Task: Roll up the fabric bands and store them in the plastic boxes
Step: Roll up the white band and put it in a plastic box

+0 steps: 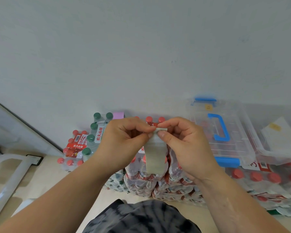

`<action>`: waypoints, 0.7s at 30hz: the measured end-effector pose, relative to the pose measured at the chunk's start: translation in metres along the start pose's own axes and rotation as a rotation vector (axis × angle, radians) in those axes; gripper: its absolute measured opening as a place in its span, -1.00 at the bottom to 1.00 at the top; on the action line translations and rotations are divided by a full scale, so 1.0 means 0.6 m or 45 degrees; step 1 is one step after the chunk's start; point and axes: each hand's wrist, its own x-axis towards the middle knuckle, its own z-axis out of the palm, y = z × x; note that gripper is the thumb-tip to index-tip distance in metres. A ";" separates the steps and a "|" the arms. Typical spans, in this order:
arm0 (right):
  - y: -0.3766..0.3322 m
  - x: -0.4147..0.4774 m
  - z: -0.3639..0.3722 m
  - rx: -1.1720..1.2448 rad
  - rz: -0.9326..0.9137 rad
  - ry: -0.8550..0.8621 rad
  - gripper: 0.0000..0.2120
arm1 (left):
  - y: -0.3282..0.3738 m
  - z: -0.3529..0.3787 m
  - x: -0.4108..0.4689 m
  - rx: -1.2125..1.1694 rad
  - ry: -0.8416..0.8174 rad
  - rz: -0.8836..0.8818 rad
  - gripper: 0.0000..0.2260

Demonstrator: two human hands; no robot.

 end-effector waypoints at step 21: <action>-0.006 0.010 0.001 0.144 0.101 0.050 -0.78 | 0.005 0.002 0.007 -0.211 0.006 -0.121 -0.85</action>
